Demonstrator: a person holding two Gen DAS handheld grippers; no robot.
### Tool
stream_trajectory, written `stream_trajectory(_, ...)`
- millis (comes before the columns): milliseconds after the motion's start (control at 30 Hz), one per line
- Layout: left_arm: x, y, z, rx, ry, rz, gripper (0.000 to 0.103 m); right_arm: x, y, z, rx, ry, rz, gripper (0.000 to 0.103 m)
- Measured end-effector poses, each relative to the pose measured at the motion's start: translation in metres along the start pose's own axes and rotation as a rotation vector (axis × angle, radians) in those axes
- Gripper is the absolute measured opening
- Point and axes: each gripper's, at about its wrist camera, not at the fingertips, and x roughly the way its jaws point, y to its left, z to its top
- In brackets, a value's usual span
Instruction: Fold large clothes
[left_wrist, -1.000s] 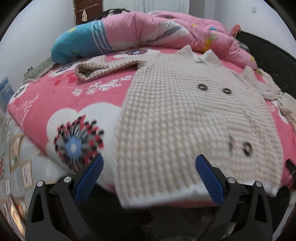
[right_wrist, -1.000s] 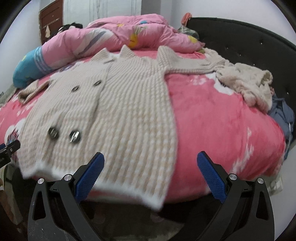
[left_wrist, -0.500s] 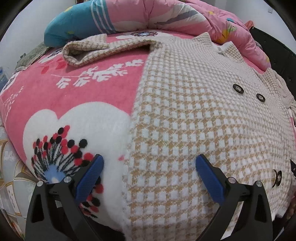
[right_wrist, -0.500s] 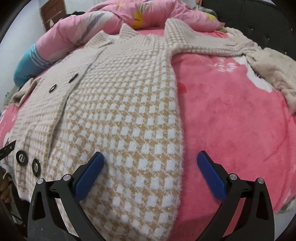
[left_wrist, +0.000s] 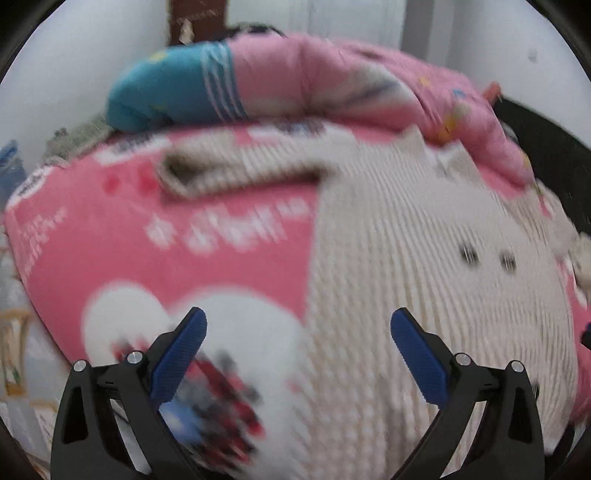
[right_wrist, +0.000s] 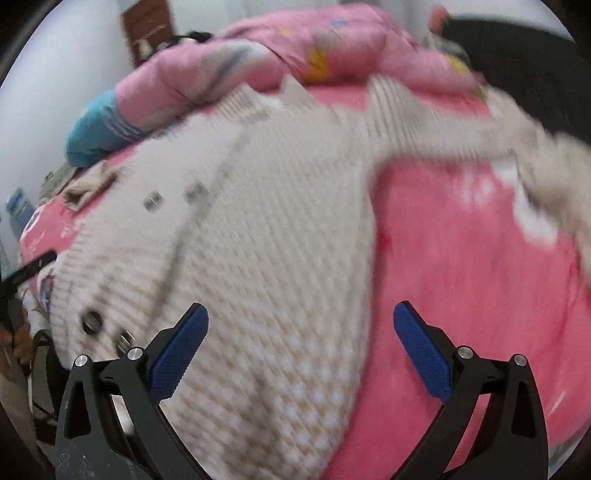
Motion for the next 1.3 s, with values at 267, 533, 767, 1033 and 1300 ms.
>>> stream_trajectory(267, 0.064, 0.062, 0.117, -0.042, 0.026, 0.304, 0.098, 0.057, 0.109, 0.11, -0.164, 0.001, 0.277, 0.096)
stream_trajectory(533, 0.154, 0.065, 0.181, 0.065, 0.085, 0.281, 0.098, 0.173, 0.202, 0.148, -0.266, 0.119, 0.332, 0.095)
stream_trajectory(767, 0.219, 0.052, 0.178, 0.149, 0.2, 0.317, 0.086, 0.209, 0.22, 0.142, -0.266, 0.171, 0.326, 0.09)
stream_trajectory(1033, 0.2, 0.072, 0.18, 0.128, 0.132, 0.33, 0.034, 0.186, 0.191, 0.136, -0.255, 0.174, 0.248, 0.084)
stream_trajectory(1300, 0.148, 0.057, 0.203, 0.119, 0.083, 0.229, 0.003, 0.13, 0.152, 0.127, -0.175, 0.159, 0.228, 0.077)
